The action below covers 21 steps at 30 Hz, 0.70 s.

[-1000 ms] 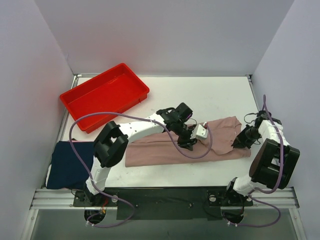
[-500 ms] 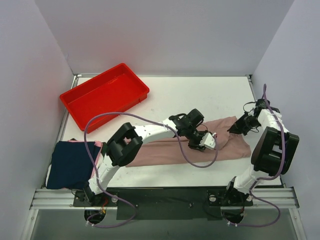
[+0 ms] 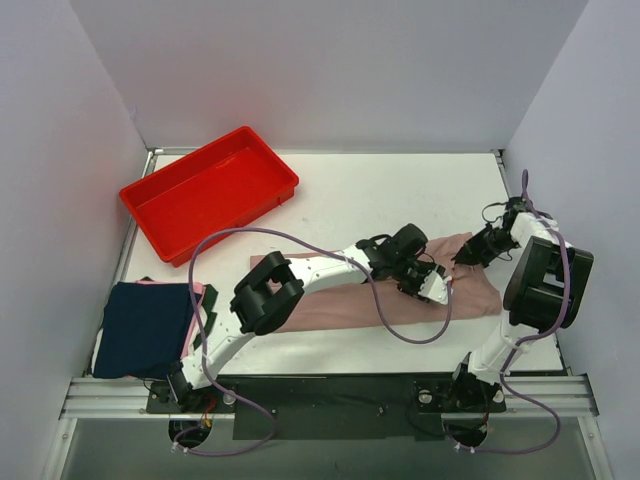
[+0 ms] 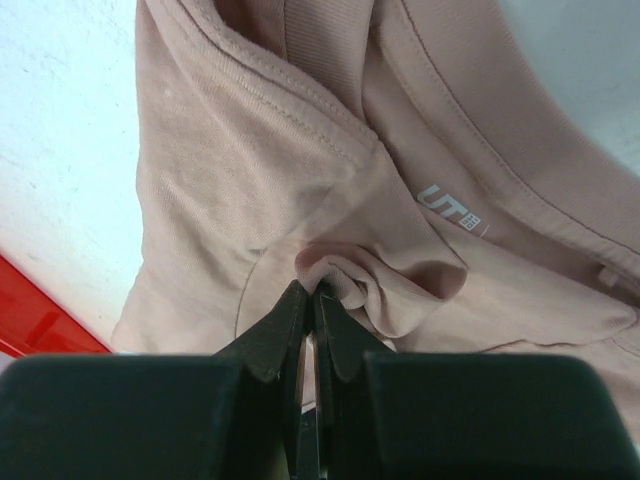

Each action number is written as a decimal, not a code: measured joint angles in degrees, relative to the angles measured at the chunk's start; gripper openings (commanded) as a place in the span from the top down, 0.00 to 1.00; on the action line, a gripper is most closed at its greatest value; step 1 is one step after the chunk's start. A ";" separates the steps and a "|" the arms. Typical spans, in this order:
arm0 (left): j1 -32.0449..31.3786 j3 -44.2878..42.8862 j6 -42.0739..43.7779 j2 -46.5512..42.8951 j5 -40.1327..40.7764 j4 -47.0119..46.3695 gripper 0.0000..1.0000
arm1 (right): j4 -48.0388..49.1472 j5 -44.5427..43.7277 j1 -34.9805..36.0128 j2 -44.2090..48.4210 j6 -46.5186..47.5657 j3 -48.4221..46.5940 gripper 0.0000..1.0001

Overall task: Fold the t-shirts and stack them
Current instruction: Fold the other side of the tshirt into a rectangle

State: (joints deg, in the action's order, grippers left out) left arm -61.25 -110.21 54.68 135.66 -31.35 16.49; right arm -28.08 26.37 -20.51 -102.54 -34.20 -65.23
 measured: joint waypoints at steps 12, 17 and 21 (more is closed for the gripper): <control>-0.24 -1.46 6.21 1.38 3.85 3.10 0.44 | 0.07 -1.60 0.68 -0.44 -0.07 -0.96 1.00; -0.50 -1.44 9.09 1.68 5.31 3.96 0.72 | 0.02 -2.21 0.74 -0.44 0.37 -1.07 1.00; -0.74 -1.46 9.27 2.29 7.74 3.39 1.00 | -0.11 -2.62 0.74 -0.44 1.07 -1.07 1.00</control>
State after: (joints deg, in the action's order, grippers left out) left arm -62.00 -111.68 63.94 137.95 -23.62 19.88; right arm -28.18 23.75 -19.77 -102.98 -33.12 -66.30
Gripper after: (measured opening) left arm 0.077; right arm 0.007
